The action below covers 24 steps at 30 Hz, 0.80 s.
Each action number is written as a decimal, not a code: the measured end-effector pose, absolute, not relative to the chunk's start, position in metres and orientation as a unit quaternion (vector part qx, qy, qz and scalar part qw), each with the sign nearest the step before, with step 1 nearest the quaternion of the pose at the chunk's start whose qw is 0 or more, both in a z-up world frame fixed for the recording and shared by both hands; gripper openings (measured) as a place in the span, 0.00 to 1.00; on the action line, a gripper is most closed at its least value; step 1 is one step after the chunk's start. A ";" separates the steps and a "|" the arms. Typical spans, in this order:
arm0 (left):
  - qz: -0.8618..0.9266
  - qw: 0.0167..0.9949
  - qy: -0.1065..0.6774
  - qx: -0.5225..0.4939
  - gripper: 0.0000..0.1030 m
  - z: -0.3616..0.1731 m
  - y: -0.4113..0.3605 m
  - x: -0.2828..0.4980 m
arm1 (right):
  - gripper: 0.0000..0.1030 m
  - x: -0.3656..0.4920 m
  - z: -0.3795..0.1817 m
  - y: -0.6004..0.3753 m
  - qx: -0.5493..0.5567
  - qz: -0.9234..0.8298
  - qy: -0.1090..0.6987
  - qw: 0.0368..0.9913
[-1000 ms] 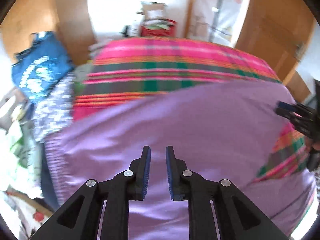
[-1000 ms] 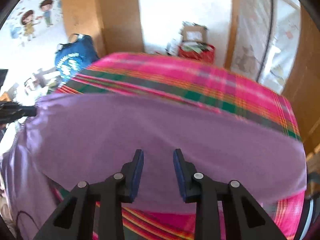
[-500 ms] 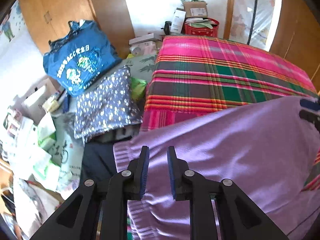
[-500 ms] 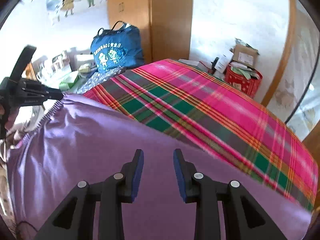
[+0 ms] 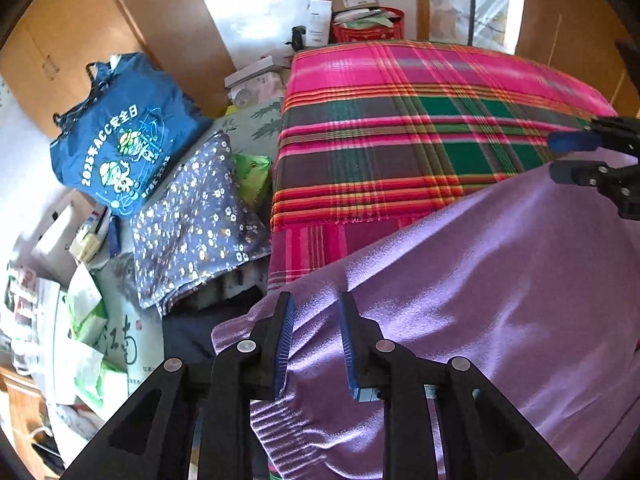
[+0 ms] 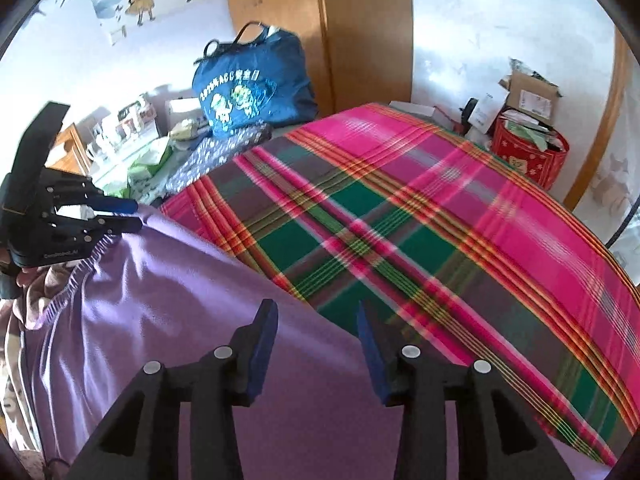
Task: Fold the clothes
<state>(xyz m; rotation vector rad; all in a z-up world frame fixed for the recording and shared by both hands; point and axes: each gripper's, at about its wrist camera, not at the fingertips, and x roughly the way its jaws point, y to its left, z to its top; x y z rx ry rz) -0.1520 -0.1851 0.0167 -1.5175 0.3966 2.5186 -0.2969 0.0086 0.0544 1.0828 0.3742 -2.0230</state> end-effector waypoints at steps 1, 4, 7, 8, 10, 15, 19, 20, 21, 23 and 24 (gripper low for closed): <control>0.846 0.092 0.131 -0.508 0.23 0.017 -0.185 -0.152 | 0.40 -0.297 0.052 0.004 0.430 -0.795 0.151 0.400; 0.848 0.106 0.130 -0.503 0.27 0.016 -0.185 -0.152 | 0.40 -0.297 0.045 -0.007 0.434 -0.786 0.163 0.409; 0.841 0.094 0.154 -0.510 0.27 0.009 -0.182 -0.157 | 0.40 -0.295 0.039 -0.016 0.438 -0.780 0.184 0.406; 0.841 0.088 0.159 -0.510 0.27 0.007 -0.182 -0.160 | 0.40 -0.295 0.037 -0.018 0.438 -0.780 0.188 0.405; 0.842 0.090 0.149 -0.511 0.27 0.006 -0.183 -0.165 | 0.40 -0.295 0.037 -0.019 0.437 -0.782 0.183 0.405; 0.839 0.085 0.149 -0.516 0.27 -0.001 -0.183 -0.171 | 0.40 -0.303 0.041 -0.022 0.437 -0.788 0.155 0.405; 0.843 0.082 0.146 -0.512 0.27 -0.002 -0.183 -0.172 | 0.40 -0.305 0.034 -0.027 0.444 -0.784 0.173 0.398; 0.843 0.081 0.145 -0.511 0.27 -0.002 -0.183 -0.173 | 0.40 -0.304 0.034 -0.027 0.443 -0.783 0.175 0.399; 0.844 0.082 0.146 -0.510 0.26 -0.003 -0.183 -0.173 | 0.41 -0.304 0.034 -0.027 0.444 -0.782 0.175 0.401; 0.845 0.084 0.148 -0.508 0.25 -0.003 -0.182 -0.172 | 0.41 -0.300 0.034 -0.028 0.443 -0.776 0.180 0.411; 0.845 0.084 0.148 -0.507 0.24 -0.003 -0.182 -0.172 | 0.41 -0.298 0.034 -0.028 0.441 -0.774 0.186 0.415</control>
